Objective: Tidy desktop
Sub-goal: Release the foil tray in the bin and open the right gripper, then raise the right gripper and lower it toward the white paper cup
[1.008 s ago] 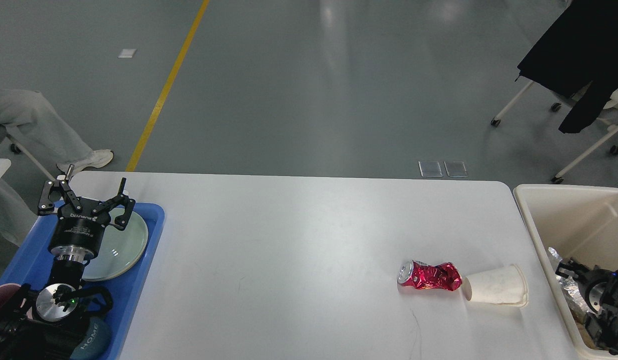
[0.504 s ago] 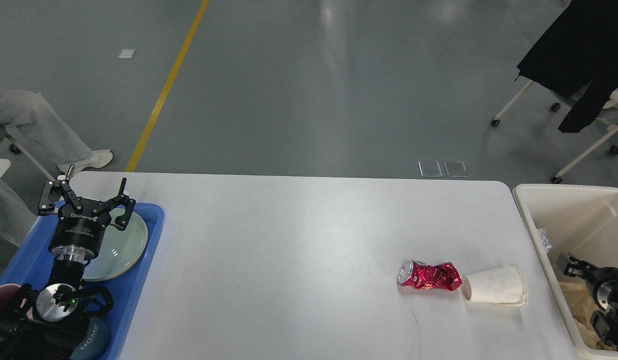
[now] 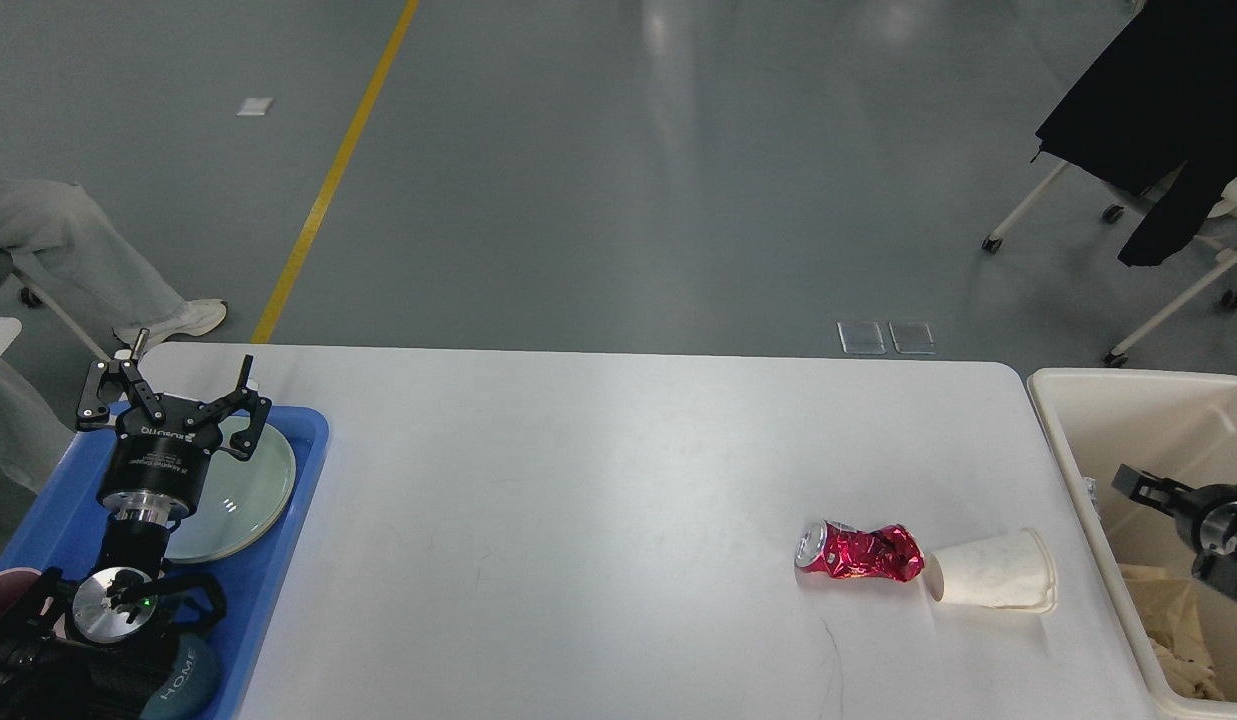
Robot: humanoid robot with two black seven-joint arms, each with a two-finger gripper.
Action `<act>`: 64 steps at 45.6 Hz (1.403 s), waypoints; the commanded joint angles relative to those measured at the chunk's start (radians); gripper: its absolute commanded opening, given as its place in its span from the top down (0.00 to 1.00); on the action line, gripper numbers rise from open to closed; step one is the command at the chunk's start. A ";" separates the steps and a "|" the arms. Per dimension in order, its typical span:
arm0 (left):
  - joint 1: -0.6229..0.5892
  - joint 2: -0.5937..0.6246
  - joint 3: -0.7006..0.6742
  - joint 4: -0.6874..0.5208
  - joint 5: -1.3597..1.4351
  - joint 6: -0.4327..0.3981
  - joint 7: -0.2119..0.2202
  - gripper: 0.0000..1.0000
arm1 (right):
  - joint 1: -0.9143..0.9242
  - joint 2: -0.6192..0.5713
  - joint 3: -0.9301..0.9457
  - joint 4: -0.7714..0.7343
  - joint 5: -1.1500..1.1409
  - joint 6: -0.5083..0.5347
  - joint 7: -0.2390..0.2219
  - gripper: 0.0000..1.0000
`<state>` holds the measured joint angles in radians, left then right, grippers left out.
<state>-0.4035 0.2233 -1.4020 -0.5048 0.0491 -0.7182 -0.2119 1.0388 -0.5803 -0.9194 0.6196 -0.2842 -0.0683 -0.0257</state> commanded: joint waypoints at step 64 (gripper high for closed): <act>0.002 -0.001 0.000 0.000 0.000 0.000 0.000 0.04 | 1.058 0.303 -0.435 0.960 0.943 0.262 -0.385 0.00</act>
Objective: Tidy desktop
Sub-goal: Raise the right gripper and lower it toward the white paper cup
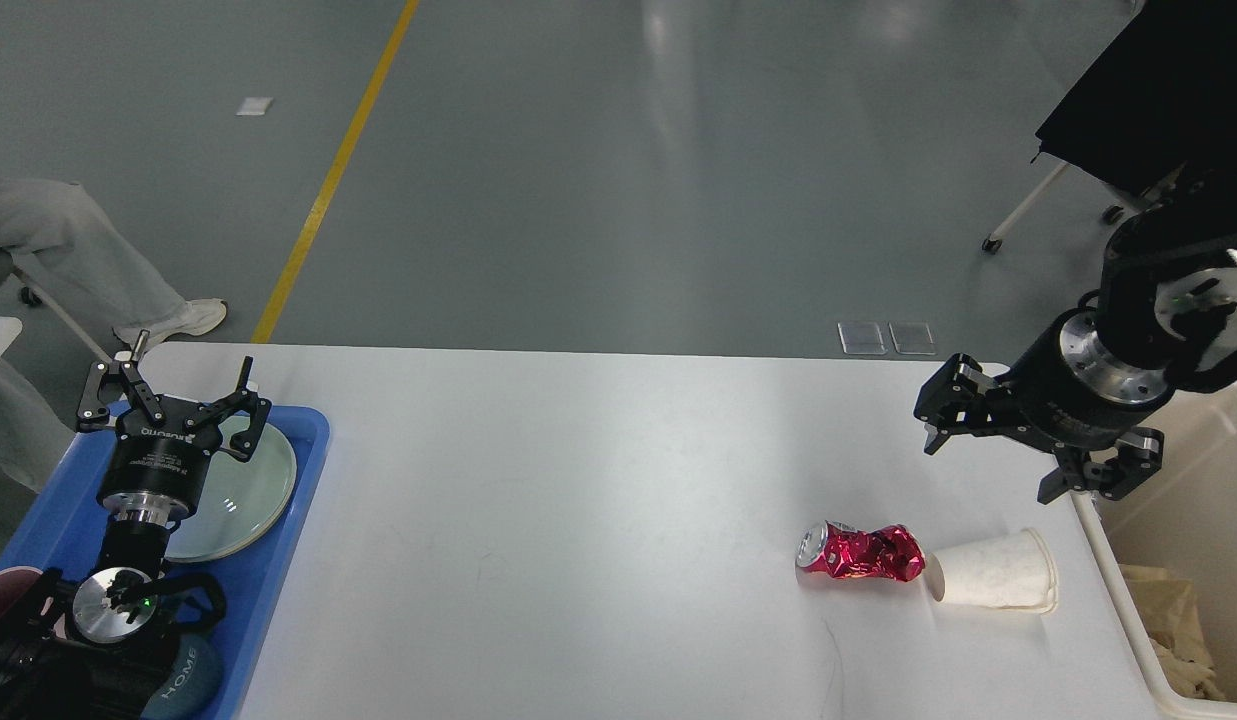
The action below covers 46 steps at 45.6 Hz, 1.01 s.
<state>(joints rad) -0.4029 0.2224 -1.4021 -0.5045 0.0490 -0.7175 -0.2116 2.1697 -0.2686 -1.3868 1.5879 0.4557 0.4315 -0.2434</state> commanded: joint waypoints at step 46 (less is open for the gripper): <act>-0.001 0.000 0.000 0.000 0.000 0.000 0.000 0.04 | -1.022 -0.212 0.704 -0.723 0.172 -0.415 -0.250 0.00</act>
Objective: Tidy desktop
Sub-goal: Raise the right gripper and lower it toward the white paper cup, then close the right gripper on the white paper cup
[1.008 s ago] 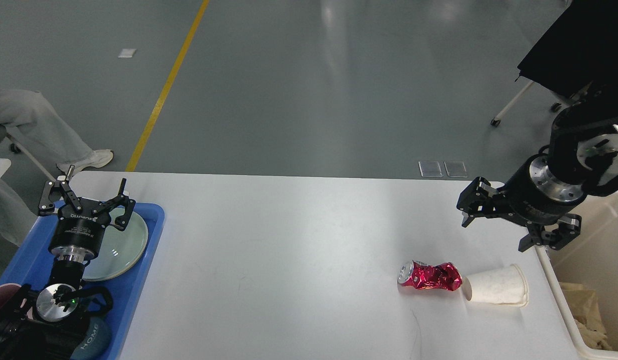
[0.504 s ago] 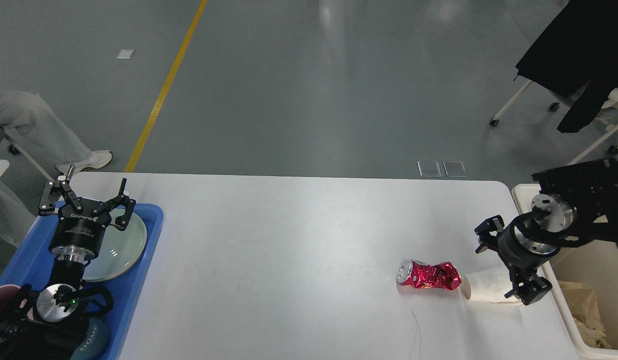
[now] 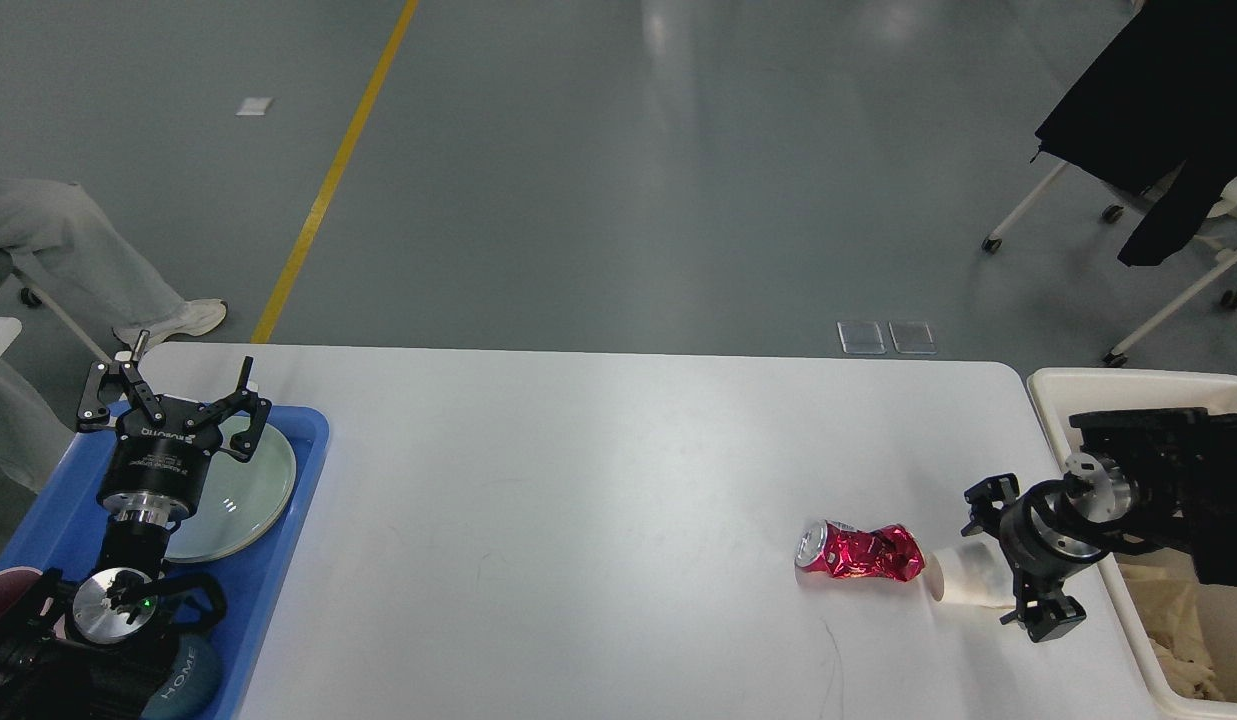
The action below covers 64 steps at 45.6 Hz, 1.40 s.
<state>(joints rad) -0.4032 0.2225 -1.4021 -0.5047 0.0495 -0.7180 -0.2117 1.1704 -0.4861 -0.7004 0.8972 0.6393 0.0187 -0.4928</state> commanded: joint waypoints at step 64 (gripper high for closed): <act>0.000 0.000 0.000 0.000 0.001 0.000 0.000 0.04 | -0.075 0.063 0.018 -0.118 -0.078 -0.005 -0.010 1.00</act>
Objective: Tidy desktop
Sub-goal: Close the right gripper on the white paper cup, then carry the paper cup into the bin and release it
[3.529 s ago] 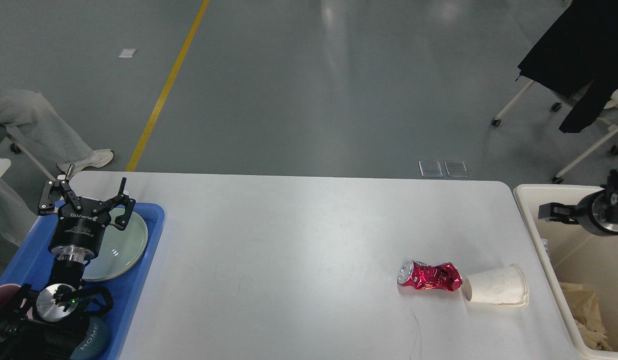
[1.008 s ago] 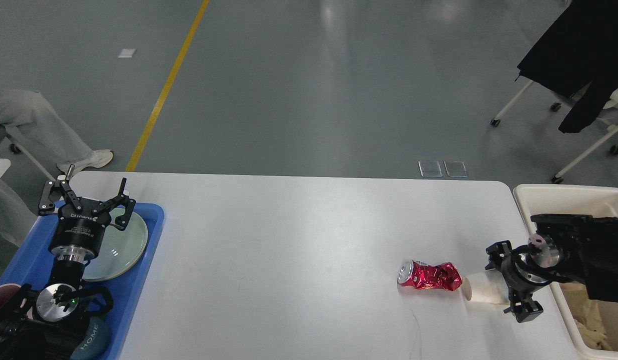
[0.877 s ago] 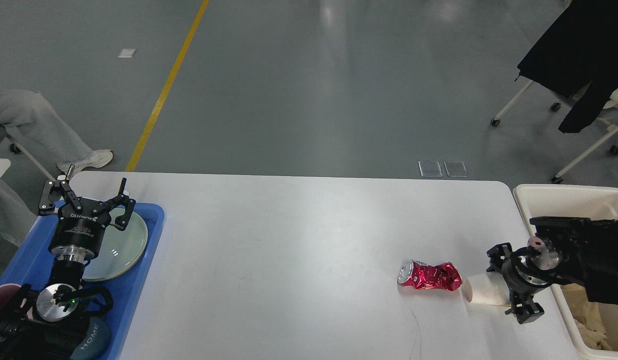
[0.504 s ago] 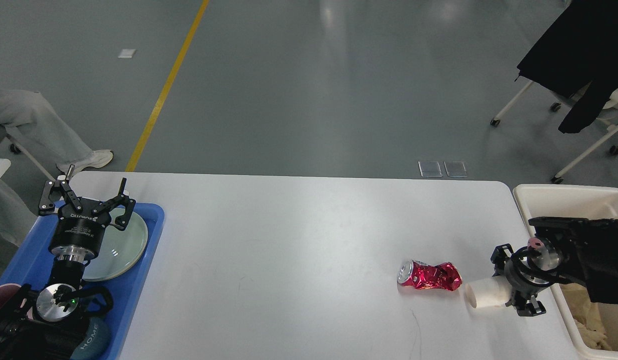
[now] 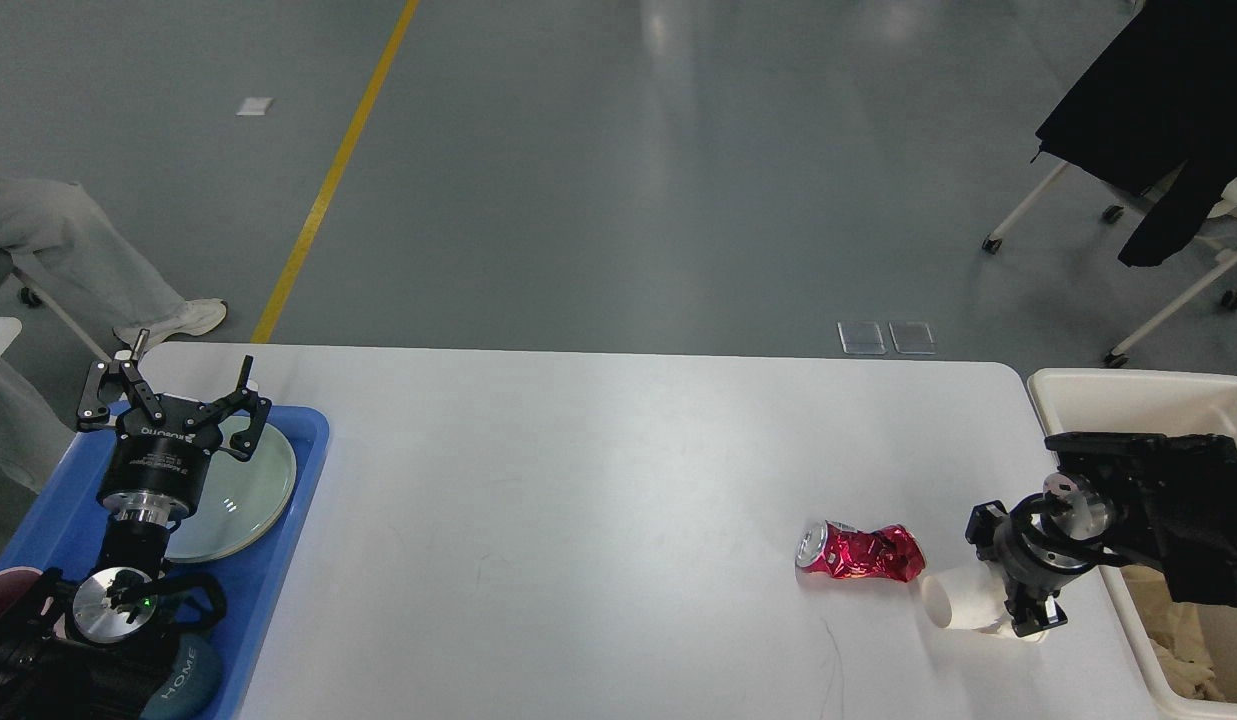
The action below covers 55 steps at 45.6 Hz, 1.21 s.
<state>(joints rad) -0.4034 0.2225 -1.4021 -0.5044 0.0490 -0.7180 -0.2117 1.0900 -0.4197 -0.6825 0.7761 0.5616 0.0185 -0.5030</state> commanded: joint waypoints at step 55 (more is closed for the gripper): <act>0.001 0.000 0.000 0.000 0.000 0.000 0.000 0.04 | 0.828 -0.372 -0.634 0.519 -0.321 0.311 0.011 1.00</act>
<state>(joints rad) -0.4035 0.2225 -1.4021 -0.5047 0.0491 -0.7179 -0.2117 2.0059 -0.6960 -1.3510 1.4166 0.3597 0.3236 -0.4922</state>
